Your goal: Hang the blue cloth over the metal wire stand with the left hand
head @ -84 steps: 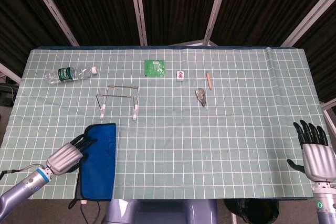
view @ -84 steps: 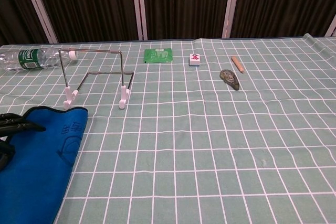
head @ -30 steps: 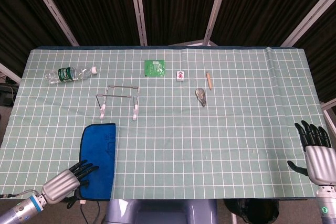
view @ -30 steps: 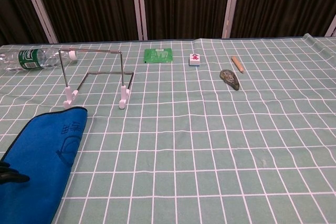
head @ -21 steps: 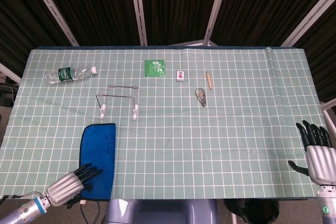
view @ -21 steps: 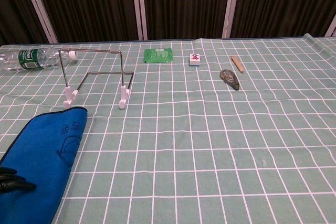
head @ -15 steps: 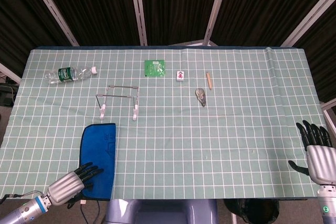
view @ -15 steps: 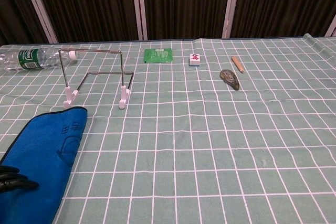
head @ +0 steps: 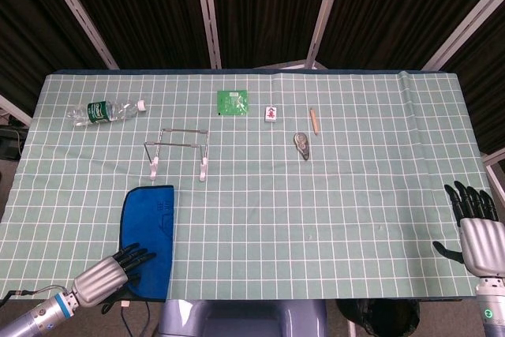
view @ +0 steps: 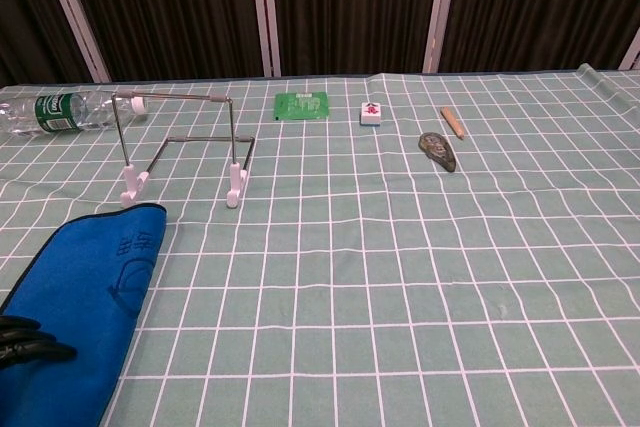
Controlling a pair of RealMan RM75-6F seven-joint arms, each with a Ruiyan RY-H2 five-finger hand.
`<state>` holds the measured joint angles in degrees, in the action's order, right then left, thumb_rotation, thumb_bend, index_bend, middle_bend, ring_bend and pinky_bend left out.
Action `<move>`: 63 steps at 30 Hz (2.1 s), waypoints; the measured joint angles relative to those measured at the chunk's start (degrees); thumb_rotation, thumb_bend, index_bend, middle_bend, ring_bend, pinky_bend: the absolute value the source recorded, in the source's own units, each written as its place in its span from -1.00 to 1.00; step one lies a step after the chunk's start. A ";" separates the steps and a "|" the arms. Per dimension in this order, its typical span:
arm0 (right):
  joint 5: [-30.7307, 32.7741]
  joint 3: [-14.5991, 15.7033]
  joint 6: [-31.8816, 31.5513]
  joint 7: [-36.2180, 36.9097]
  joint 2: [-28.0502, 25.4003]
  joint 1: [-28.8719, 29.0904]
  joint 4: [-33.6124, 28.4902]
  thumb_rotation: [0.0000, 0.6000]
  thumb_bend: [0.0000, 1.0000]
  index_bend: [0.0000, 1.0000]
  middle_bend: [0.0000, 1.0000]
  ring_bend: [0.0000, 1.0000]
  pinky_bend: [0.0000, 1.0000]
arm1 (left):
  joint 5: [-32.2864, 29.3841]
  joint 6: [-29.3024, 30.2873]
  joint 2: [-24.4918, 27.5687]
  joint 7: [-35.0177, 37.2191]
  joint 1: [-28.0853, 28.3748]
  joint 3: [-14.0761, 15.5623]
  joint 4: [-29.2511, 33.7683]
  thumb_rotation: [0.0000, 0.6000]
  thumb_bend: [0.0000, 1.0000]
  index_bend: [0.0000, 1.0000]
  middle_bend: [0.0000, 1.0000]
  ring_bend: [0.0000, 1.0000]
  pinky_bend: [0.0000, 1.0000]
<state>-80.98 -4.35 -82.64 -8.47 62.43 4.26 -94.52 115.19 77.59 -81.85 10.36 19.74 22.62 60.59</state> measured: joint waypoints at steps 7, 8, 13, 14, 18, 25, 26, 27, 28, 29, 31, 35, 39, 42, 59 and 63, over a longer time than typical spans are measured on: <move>-0.08 0.05 0.05 0.17 -0.13 -0.01 -0.20 1.00 -1.00 -1.00 -1.00 -1.00 -1.00 | -0.01 0.76 0.56 0.08 -0.08 0.01 0.54 1.00 0.01 0.16 -1.00 -1.00 -1.00; -0.11 0.06 0.05 0.23 -0.16 -0.01 -0.24 1.00 -1.00 -1.00 -1.00 -1.00 -1.00 | -0.02 0.84 0.82 0.10 -0.11 0.07 0.82 1.00 0.01 0.16 -1.00 -1.00 -1.00; -0.38 0.13 -0.05 0.37 -0.27 -0.04 -0.37 1.00 -1.00 -1.00 -1.00 -1.00 -1.00 | 0.02 1.45 2.41 -0.60 -0.39 0.48 2.25 1.00 0.01 0.17 -1.00 -1.00 -1.00; -0.43 0.15 -0.07 0.39 -0.29 -0.05 -0.39 1.00 -1.00 -1.00 -1.00 -1.00 -1.00 | 0.03 1.51 2.61 -0.71 -0.44 0.54 2.43 1.00 0.01 0.17 -1.00 -1.00 -1.00; -0.66 0.21 -0.25 0.68 -0.39 -0.13 -0.51 1.00 -1.00 -1.00 -1.00 -1.00 -1.00 | -0.04 1.36 3.40 -1.56 -0.75 0.84 3.05 1.00 0.01 0.16 -1.00 -1.00 -1.00; -0.98 0.16 -0.66 1.09 -0.39 -0.25 -0.43 1.00 -1.00 -1.00 -1.00 -1.00 -1.00 | -0.63 -0.37 5.32 -2.54 -0.51 1.11 5.16 1.00 -0.83 -0.92 -1.00 -1.00 -1.00; -1.00 0.17 -0.67 1.08 -0.39 -0.26 -0.45 1.00 -1.00 -1.00 -1.00 -1.00 -1.00 | -0.71 -0.32 5.71 -2.68 -0.48 1.06 5.55 1.00 -0.88 -0.97 -1.00 -1.00 -1.00; -1.01 0.18 -0.68 1.05 -0.38 -0.26 -0.46 1.00 -1.00 -1.00 -1.00 -1.00 -1.00 | -0.79 -0.06 6.14 -2.78 -0.47 0.94 5.96 1.00 -0.92 -1.00 -1.00 -1.00 -1.00; -1.02 0.18 -0.68 1.04 -0.38 -0.26 -0.47 1.00 -1.00 -1.00 -1.00 -1.00 -1.00 | -0.85 0.25 6.37 -2.81 -0.47 0.81 6.23 1.00 -0.93 -1.00 -1.00 -1.00 -1.00; -1.03 0.18 -0.69 1.02 -0.38 -0.26 -0.47 1.00 -1.00 -1.00 -1.00 -1.00 -1.00 | -0.92 0.66 6.59 -2.79 -0.47 0.64 6.51 1.00 -0.93 -1.00 -1.00 -1.00 -1.00; -1.05 0.17 -0.67 1.00 -0.36 -0.24 -0.47 1.00 -1.00 -1.00 -1.00 -1.00 -1.00 | -1.09 1.97 7.25 -2.69 -0.46 0.04 7.37 1.00 -0.93 -1.00 -1.00 -1.00 -1.00; -1.11 0.21 -0.59 0.96 -0.32 -0.20 -0.44 1.00 -1.00 -1.00 -1.00 -1.00 -1.00 | -1.67 4.07 8.74 -2.62 -0.12 -1.82 9.82 1.00 -0.94 -1.00 -1.00 -1.00 -1.00; -1.08 0.21 -0.47 0.87 -0.26 -0.15 -0.41 1.00 -1.00 -1.00 -1.00 -1.00 -1.00 | -3.50 4.48 9.96 -2.94 0.83 -4.67 12.88 1.00 -0.97 -1.00 -0.77 -0.89 -0.99; -1.11 0.24 -0.37 0.72 -0.20 -0.09 -0.40 1.00 -1.00 -1.00 -1.00 -1.00 -1.00 | -6.78 2.85 10.60 -3.13 2.07 -7.33 15.52 1.00 -0.97 -1.00 -0.23 -0.35 -0.60; 2.37 -0.45 2.32 -0.87 0.95 0.84 1.16 1.00 -1.00 -1.00 -1.00 -1.00 -1.00 | -40.34 -25.74 4.90 -19.16 14.47 -25.40 22.49 1.00 -0.48 -0.62 0.81 0.85 1.00; 2.89 -0.50 2.73 -1.31 1.18 0.99 1.43 1.00 -1.00 -1.00 -1.00 -1.00 -1.00 | -44.61 -28.95 1.76 -22.59 16.34 -26.66 21.40 1.00 -0.28 -0.54 0.81 0.85 1.00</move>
<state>-78.09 -4.85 -79.91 -9.78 63.61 5.25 -93.10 70.57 48.65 -80.09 -12.23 36.08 -4.04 81.98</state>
